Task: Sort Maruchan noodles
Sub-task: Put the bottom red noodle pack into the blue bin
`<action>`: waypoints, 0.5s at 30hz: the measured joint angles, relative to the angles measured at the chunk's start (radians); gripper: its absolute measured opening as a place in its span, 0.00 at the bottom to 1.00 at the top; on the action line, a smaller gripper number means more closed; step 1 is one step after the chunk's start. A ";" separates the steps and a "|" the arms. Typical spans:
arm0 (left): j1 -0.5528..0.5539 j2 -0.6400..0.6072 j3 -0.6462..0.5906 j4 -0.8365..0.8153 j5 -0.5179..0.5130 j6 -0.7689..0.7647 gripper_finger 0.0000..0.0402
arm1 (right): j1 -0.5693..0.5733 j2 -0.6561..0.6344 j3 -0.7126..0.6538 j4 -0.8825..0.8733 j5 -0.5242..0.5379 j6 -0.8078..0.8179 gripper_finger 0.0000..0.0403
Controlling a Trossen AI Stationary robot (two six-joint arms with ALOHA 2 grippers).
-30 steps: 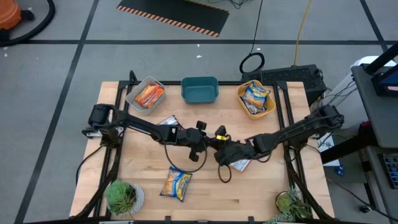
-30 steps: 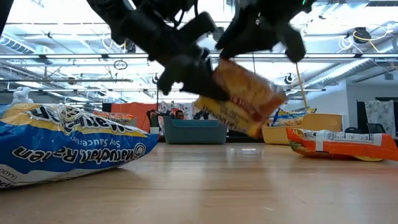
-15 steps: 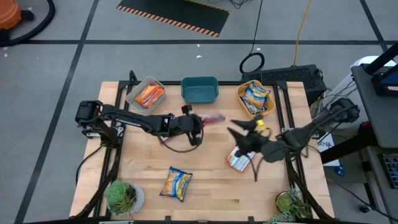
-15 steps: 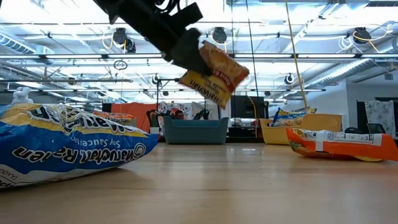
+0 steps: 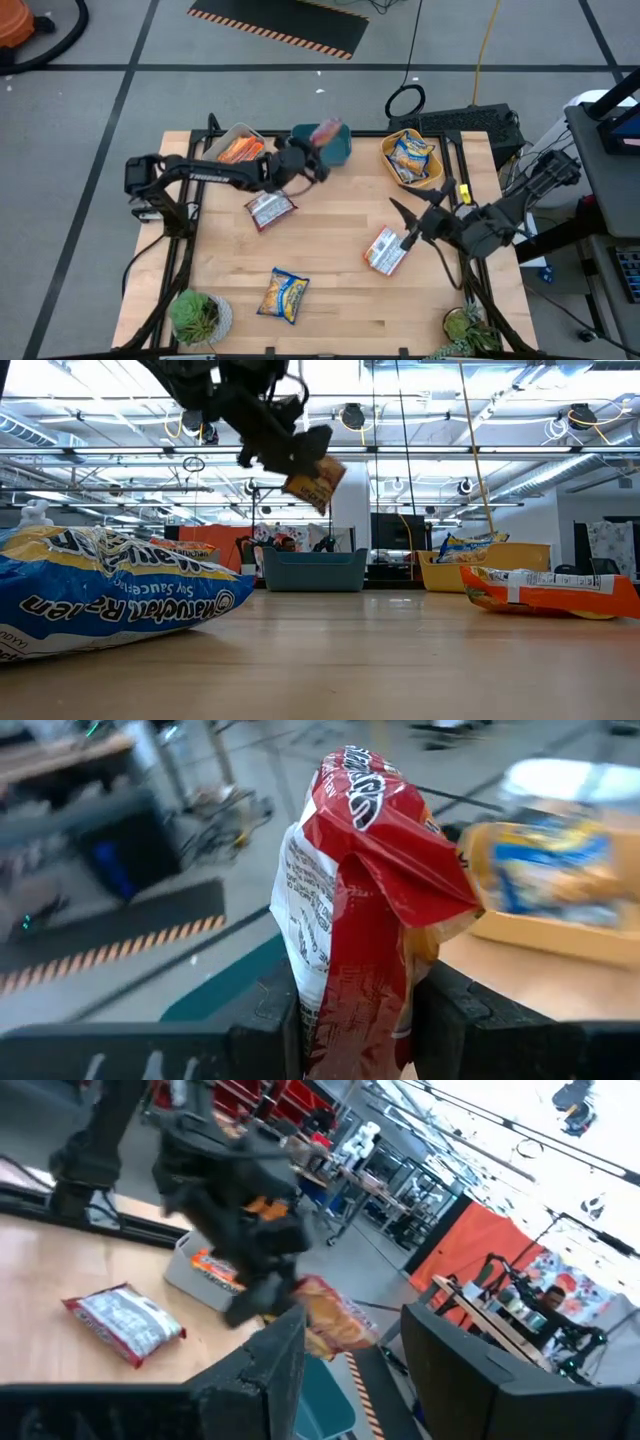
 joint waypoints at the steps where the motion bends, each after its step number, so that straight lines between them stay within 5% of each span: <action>1: 0.020 0.002 0.000 -0.005 0.000 -0.033 0.31 | 0.009 -0.002 0.000 -0.010 0.001 0.000 0.40; 15: 0.171 0.039 -0.001 -0.051 0.003 -0.295 0.38 | 0.060 -0.003 0.000 -0.015 0.052 -0.005 0.40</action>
